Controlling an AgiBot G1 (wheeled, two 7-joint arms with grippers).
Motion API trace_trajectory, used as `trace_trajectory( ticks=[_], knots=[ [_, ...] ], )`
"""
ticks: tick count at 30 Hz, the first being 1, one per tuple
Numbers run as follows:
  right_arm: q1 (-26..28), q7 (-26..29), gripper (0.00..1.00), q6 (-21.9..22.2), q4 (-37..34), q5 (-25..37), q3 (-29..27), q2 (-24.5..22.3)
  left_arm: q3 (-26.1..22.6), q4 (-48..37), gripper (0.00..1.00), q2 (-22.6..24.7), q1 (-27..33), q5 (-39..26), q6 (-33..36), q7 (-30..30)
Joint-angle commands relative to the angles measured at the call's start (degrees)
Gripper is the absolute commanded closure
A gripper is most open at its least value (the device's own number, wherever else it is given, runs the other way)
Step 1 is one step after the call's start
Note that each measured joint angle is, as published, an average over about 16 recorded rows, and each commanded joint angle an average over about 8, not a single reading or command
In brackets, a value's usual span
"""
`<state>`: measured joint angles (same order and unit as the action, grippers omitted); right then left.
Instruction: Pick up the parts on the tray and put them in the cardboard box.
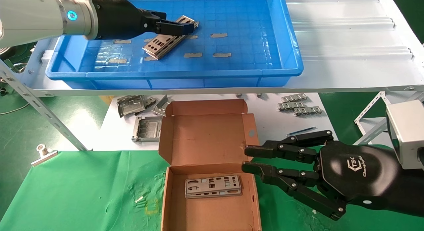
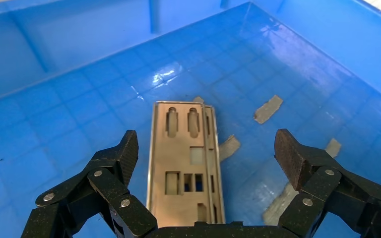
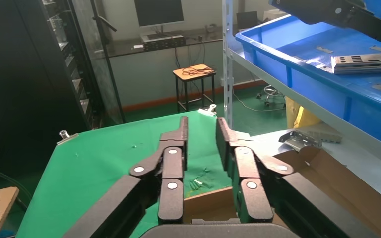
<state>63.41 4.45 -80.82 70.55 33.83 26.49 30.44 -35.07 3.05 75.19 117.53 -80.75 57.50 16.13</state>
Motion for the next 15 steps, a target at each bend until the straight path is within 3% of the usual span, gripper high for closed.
trace_trajectory(
  ticks=[1, 5, 7, 13, 15],
  knots=[
    [0.00, 0.00, 0.00, 0.00, 0.00, 0.00, 0.00, 0.00, 0.00, -0.65, 0.00, 0.09, 0.04, 0.00, -0.24, -0.22],
    [0.00, 0.00, 0.00, 0.00, 0.00, 0.00, 0.00, 0.00, -0.17, -1.25, 0.01, 0.27, 0.06, -0.26, -1.12, -0.74],
    [0.00, 0.00, 0.00, 0.00, 0.00, 0.00, 0.00, 0.00, -0.31, -1.40, 0.12, 0.39, 0.05, -0.45, -1.55, -1.05],
    [0.00, 0.00, 0.00, 0.00, 0.00, 0.00, 0.00, 0.00, -0.49, -1.63, 0.85, 0.68, -0.01, -0.71, -2.38, -1.66],
    [0.00, 0.00, 0.00, 0.00, 0.00, 0.00, 0.00, 0.00, -0.43, -1.75, 1.00, 0.70, -0.01, -0.62, -2.53, -1.62]
  ],
)
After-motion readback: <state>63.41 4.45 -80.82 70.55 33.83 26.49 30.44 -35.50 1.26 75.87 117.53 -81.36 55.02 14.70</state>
